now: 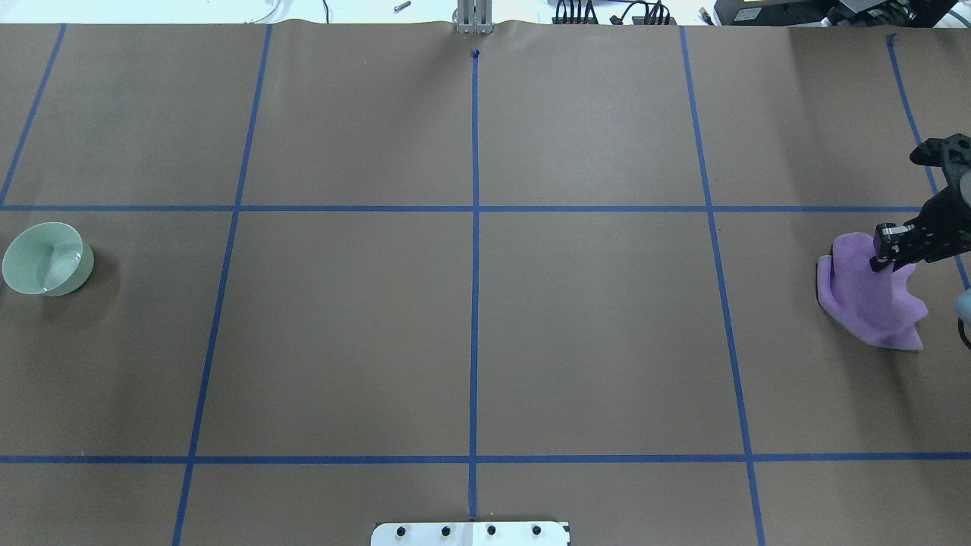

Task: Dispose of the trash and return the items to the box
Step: 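Lift the purple cloth with the right gripper and carry it into the pink bin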

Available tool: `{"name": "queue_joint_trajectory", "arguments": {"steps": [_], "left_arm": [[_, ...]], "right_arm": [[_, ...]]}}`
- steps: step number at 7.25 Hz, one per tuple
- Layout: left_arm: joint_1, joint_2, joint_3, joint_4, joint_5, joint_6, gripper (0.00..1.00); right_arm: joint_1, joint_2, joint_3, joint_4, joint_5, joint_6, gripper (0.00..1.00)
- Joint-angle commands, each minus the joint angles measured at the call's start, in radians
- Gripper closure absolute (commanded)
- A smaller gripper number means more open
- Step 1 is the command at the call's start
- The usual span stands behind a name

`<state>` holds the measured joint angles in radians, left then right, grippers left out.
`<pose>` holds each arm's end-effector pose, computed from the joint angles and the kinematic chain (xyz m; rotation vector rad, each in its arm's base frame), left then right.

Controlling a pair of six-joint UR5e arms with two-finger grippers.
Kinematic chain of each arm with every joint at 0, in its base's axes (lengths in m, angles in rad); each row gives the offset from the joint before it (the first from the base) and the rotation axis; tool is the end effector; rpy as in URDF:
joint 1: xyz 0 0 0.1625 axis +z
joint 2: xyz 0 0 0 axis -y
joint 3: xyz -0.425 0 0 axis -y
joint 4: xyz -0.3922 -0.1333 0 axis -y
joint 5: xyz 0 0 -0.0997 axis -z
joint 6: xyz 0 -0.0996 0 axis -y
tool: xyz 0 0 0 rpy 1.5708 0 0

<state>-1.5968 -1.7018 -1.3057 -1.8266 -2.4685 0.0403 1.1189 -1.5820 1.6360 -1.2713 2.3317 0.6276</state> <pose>-0.0697 -0.5491 0.6858 0.1431 0.8924 0.0679 -0.1626 -0.4829 0.5995 -0.0984 -0.8179 0.0312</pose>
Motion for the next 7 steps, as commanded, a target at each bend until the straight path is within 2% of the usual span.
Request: {"name": "queue_joint_trajectory", "arguments": {"steps": [1,3,4,5,6,7], "left_arm": [[0.005,-0.001,-0.078,0.038,-0.015,-0.099,0.02],[0.059,0.007,-0.173,0.038,-0.020,-0.256,0.02],[0.111,0.013,-0.235,0.036,-0.033,-0.372,0.02],[0.182,0.020,-0.304,0.032,-0.033,-0.501,0.02],[0.217,0.022,-0.343,0.030,-0.026,-0.563,0.02],[0.239,0.024,-0.343,0.030,-0.018,-0.565,0.02]], "right_arm": [[0.037,-0.029,0.060,0.032,0.012,0.000,1.00],[0.158,-0.030,0.160,-0.092,0.075,-0.044,1.00],[0.235,-0.027,0.229,-0.255,0.081,-0.177,1.00],[0.325,-0.010,0.276,-0.484,0.074,-0.385,1.00],[0.417,0.058,0.274,-0.693,0.037,-0.612,1.00],[0.486,0.100,0.262,-0.806,-0.065,-0.791,1.00]]}}
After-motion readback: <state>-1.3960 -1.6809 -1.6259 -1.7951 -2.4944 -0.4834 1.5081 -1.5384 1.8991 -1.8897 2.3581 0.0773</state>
